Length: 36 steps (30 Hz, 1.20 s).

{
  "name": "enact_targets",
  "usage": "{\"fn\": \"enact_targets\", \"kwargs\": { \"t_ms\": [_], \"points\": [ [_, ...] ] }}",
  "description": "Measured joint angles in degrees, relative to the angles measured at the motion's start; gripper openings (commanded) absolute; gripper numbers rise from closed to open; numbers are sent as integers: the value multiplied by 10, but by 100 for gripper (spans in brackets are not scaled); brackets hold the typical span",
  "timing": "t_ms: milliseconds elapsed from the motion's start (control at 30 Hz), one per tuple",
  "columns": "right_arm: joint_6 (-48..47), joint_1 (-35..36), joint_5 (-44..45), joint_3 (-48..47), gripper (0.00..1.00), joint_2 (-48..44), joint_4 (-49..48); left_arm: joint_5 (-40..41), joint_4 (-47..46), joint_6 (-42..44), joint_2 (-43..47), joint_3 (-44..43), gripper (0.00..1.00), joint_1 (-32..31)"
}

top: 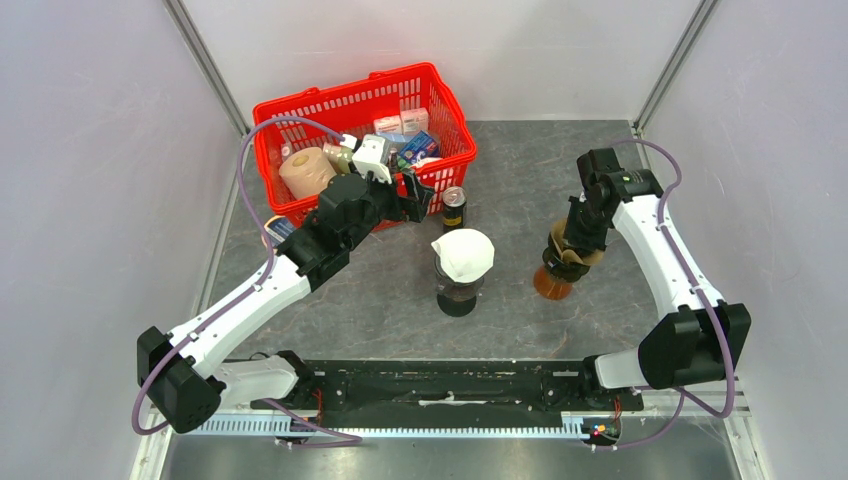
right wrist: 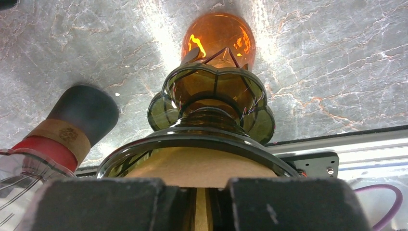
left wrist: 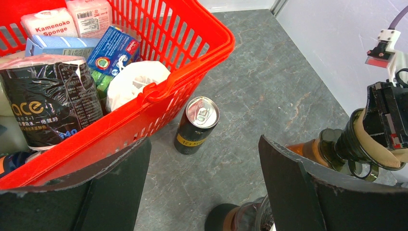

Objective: Place the coffee filter in the dripper

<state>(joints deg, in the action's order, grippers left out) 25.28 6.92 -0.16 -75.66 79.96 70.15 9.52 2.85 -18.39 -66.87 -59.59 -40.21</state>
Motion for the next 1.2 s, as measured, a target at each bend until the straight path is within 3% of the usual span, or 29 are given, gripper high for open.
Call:
{"fn": "enact_targets", "kwargs": {
  "t_ms": [400, 967, 1200],
  "points": [
    [7, 0, 0, 13, 23, -2, -18, 0, 0, 0, 0, 0, 89, 0],
    [5, 0, 3, 12, 60, -26, -16, 0, 0, 0, 0, 0, 89, 0],
    [2, 0, 2, 5, 68, -35, -12, 0, 0, 0, 0, 0, 89, 0]
  ]
}}
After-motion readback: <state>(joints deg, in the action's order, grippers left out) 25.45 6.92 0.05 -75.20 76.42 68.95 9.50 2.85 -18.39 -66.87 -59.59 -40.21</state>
